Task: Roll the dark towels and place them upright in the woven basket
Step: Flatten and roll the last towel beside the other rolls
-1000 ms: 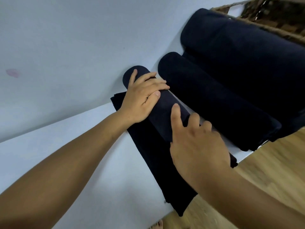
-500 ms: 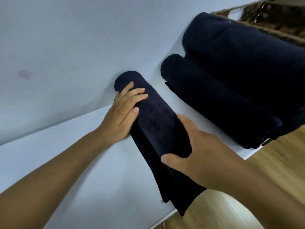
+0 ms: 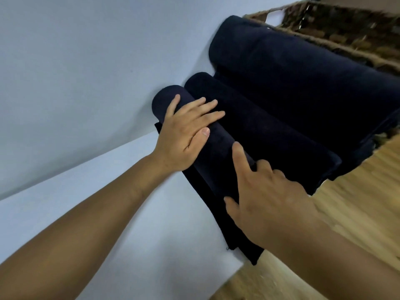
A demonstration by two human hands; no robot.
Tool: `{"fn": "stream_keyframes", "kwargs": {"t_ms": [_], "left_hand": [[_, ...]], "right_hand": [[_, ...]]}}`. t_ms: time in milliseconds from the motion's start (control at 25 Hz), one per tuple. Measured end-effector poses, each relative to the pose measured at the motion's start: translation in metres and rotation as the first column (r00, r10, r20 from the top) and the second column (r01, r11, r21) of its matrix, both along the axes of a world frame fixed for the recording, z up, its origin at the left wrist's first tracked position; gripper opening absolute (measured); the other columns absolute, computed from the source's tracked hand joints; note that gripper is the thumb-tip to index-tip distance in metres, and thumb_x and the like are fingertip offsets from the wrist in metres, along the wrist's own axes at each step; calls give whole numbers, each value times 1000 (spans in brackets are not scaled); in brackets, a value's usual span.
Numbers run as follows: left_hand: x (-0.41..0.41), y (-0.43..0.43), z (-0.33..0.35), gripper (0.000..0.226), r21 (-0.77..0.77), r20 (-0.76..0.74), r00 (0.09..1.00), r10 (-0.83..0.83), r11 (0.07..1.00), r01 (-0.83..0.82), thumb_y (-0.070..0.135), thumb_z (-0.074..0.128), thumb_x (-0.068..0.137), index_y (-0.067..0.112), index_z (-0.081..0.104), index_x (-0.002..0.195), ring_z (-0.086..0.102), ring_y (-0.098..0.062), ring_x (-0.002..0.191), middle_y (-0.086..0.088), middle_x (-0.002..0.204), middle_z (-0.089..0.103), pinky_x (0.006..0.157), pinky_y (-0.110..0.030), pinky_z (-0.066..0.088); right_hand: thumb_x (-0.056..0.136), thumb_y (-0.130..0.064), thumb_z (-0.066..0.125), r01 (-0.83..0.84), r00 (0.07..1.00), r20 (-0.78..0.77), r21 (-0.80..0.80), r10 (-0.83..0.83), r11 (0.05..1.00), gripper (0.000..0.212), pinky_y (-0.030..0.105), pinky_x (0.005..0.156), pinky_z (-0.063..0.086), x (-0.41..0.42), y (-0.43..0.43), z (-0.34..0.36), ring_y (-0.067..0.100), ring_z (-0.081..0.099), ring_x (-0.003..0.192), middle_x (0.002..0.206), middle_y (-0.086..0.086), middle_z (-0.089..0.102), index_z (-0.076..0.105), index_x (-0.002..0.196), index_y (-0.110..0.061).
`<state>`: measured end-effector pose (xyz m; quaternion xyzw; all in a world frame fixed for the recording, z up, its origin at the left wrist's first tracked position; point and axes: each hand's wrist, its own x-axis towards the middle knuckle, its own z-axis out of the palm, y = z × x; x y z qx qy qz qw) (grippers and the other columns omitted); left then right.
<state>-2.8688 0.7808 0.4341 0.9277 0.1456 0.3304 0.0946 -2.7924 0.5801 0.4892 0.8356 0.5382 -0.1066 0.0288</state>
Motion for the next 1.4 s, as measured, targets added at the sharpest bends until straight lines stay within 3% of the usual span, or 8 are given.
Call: {"fn": "stream_keyframes", "kwargs": {"t_ms": [240,440,600,760,880,1040,1240,1400], "left_hand": [[15,10,15,51,102,-119,992,47,994,-35,34,31,94,28,54,139,30,-22,146,2,152,43,117,-62,6],[27,15,9,50,125,-138,988,65,991,-47,36,28,95,29,60,133,37,-21,142,3,147,50,117,-58,14],[27,10,23,53,35,-260,961,89,996,-83,41,24,93,38,53,137,30,-17,145,10,151,44,119,-55,8],[41,-5,37,52,-28,-497,859,123,987,-158,47,25,99,44,19,151,3,-20,152,9,163,14,118,-60,-6],[54,-3,45,56,52,-590,805,63,998,-40,49,23,100,42,6,154,-8,-18,151,6,165,1,118,-59,-6],[83,6,51,55,-150,-603,795,-66,988,-32,52,20,102,35,18,154,-6,-13,151,11,164,10,121,-52,-5],[103,8,33,76,-90,-563,825,52,988,-124,62,21,95,13,20,154,-2,-13,151,1,162,17,121,-51,-7],[104,1,32,71,-31,-408,889,209,970,-242,64,26,93,14,41,142,19,-15,148,0,150,41,121,-53,-4]], "right_hand": [[84,-15,18,27,891,453,46,-44,999,70,50,67,44,-5,9,-31,42,50,80,116,35,46,21,153,-18],[86,-15,19,3,823,564,110,-65,994,67,53,73,44,-4,16,-43,45,50,86,118,37,45,20,153,-14],[84,-20,27,-98,819,573,190,-29,977,68,58,83,42,1,13,-46,50,47,102,128,39,43,28,152,-14],[68,-39,79,-213,896,441,306,60,928,88,60,85,46,14,5,-41,53,52,107,133,37,48,45,145,-14],[69,-51,77,-263,914,385,329,126,907,86,53,84,52,27,-3,-33,46,59,111,134,28,54,47,144,-19],[77,-46,69,-285,931,329,388,156,877,77,47,96,48,35,-18,-34,38,55,122,141,22,51,44,145,-20],[71,-38,69,-259,949,277,413,151,873,75,46,91,50,42,-6,-41,38,57,115,138,22,52,49,141,-19],[72,-41,64,-252,957,247,446,153,859,73,44,88,50,44,-6,-42,36,55,113,137,20,52,48,140,-20]]}}
